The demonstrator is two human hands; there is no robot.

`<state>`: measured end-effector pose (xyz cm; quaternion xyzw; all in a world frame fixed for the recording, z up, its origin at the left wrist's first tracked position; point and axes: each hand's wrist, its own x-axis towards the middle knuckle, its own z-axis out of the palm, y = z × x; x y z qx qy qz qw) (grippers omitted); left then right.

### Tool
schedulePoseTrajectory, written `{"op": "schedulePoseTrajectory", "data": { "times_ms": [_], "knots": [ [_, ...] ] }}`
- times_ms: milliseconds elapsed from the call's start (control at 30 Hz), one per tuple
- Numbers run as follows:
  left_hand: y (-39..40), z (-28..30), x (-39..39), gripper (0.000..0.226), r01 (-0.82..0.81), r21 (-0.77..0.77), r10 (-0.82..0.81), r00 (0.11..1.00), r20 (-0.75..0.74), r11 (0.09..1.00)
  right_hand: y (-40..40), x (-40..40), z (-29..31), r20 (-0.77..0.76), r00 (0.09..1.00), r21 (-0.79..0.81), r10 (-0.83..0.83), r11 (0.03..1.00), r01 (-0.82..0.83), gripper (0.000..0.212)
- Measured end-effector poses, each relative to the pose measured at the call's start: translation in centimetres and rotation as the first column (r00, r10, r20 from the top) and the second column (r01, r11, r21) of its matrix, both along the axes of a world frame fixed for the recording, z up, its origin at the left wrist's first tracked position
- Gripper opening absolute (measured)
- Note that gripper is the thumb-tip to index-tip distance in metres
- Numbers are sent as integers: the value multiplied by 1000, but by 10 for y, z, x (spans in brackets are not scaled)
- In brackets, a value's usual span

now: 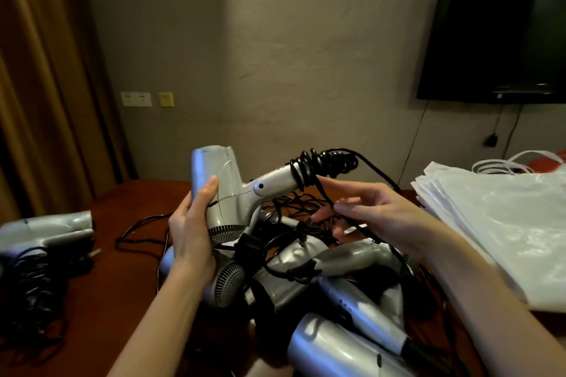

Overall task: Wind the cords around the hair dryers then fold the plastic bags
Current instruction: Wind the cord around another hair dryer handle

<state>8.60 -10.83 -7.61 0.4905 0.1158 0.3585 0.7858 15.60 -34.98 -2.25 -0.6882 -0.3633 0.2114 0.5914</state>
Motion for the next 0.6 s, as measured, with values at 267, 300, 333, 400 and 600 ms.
{"op": "schedulePoseTrajectory", "data": {
  "times_ms": [267, 300, 333, 400, 600],
  "knots": [
    [3, 7, -5, 31, 345, 136, -349, 937, 9, 929, -1, 3, -2, 140, 977, -282, -160, 940, 194, 38],
    [5, 9, -7, 31, 352, 160, -355, 935, -10, 922, -5, 7, -4, 213, 961, -334, -175, 912, 240, 30],
    [8, 8, -6, 38, 346, 190, -349, 937, -16, 919, -7, 6, -5, 276, 942, -348, -189, 894, 282, 28],
    [9, 7, -6, 71, 300, 282, -302, 953, -36, 911, -15, 7, -7, 381, 907, -275, -181, 914, 298, 33],
    [3, 8, -10, 34, 278, 474, -295, 955, -40, 836, -21, 18, 11, 247, 957, -204, -152, 957, 205, 25]
  ]
}}
